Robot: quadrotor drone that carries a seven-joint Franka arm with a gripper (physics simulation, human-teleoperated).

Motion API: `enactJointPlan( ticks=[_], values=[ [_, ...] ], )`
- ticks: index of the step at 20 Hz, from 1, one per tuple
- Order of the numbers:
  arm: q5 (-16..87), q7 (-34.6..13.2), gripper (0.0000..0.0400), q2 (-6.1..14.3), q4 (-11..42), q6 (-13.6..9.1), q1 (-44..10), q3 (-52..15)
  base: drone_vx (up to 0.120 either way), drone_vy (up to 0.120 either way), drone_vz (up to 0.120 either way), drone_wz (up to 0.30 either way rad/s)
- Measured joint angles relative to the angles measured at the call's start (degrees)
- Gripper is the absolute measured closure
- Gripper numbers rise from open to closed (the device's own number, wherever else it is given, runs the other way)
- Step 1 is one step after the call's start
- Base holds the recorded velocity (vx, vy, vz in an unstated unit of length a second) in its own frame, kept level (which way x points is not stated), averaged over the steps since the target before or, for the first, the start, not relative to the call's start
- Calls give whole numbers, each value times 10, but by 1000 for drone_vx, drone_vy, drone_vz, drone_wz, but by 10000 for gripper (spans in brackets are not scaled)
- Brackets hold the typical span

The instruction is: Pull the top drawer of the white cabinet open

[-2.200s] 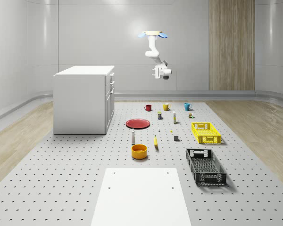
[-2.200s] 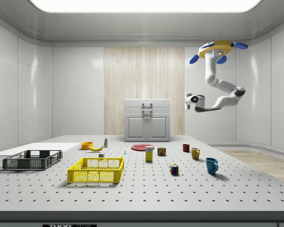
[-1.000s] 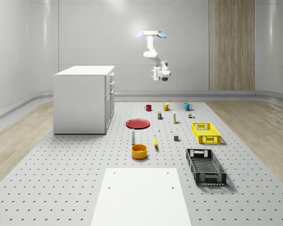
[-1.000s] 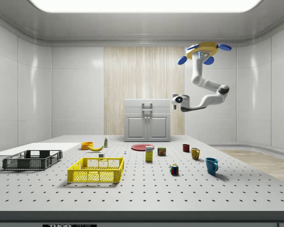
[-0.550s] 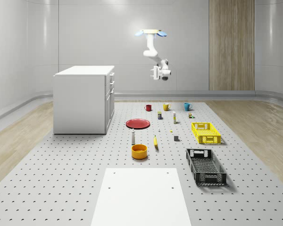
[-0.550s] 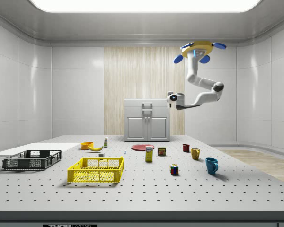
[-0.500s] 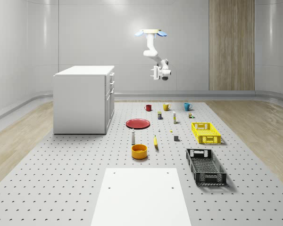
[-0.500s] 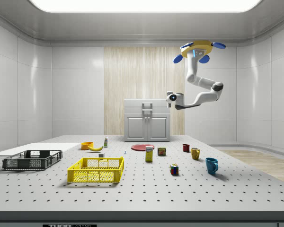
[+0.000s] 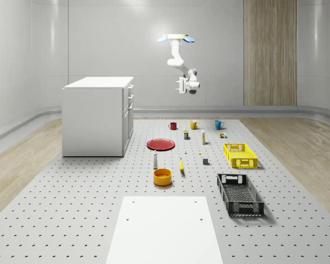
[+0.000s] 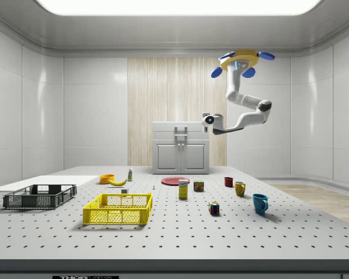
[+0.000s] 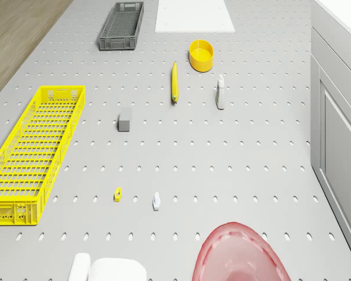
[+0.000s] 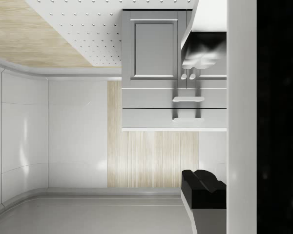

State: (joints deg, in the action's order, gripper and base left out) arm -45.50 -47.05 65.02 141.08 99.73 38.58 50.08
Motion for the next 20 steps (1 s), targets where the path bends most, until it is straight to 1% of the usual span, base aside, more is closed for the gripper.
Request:
enactJointPlan(
  ticks=[3,7,14,20],
  values=[
    [-4,0,95,3,7,11,3,-7,0,0,0,0],
    [-16,2,95,5,22,33,8,-23,0,0,0,0],
    [-48,10,95,4,49,79,20,-59,0,0,0,0],
    [-83,21,95,-3,70,121,35,-94,0,0,0,0]
  ],
)
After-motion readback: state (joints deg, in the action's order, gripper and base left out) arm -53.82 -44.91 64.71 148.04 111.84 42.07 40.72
